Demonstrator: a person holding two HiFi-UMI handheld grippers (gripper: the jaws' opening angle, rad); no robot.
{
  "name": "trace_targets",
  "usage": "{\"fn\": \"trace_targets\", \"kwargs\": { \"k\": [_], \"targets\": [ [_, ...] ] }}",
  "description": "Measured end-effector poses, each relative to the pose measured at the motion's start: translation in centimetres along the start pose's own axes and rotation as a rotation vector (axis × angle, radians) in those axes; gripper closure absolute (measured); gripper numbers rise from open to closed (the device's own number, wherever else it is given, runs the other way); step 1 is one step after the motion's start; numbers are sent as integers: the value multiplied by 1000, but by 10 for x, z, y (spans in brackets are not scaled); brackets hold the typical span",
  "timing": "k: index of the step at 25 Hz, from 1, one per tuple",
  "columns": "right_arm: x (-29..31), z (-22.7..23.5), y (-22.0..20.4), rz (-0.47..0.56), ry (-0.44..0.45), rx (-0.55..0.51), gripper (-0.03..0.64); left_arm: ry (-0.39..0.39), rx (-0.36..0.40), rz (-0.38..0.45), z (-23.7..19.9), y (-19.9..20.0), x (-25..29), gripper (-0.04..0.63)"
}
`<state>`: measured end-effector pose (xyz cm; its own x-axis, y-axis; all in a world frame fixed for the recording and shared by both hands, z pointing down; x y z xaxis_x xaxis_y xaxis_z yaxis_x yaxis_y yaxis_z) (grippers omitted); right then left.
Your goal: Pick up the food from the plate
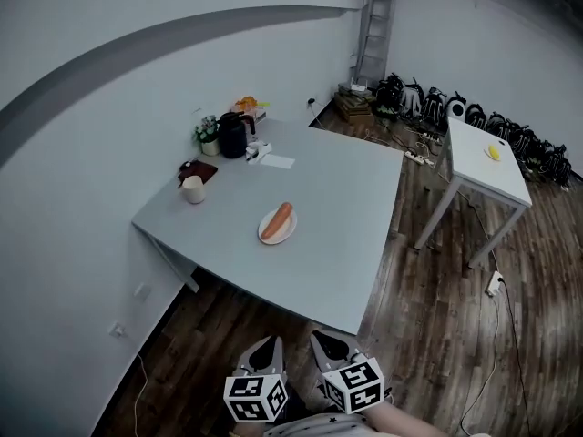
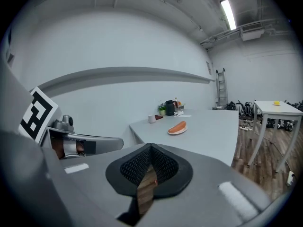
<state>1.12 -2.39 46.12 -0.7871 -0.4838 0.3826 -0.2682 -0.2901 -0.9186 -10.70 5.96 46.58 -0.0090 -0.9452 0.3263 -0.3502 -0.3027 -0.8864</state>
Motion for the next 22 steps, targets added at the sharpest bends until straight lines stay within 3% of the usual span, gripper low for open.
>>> {"fn": "trace_targets", "kwargs": {
  "k": [8, 15, 22],
  "targets": [
    [91, 54, 50, 21, -147, 41, 618, -91, 35, -61, -73, 62, 115, 588],
    [164, 98, 91, 53, -267, 108, 618, -185, 139, -151, -121, 115, 223, 588],
    [211, 123, 90, -4, -364, 170, 618, -151, 237, -330, -180, 128, 315, 586]
  ]
}}
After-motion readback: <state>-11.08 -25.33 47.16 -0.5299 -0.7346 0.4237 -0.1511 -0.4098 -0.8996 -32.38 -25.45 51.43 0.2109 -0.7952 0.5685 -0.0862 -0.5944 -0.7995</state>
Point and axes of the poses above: the fingertips, and each gripper's own axes: x forward along the fingers, z to its right, y out of its top, the point moved 7 cm from there along -x, backward along the fingers, and after that the axes turned 8 degrees about -y, right-handed, at the moved point
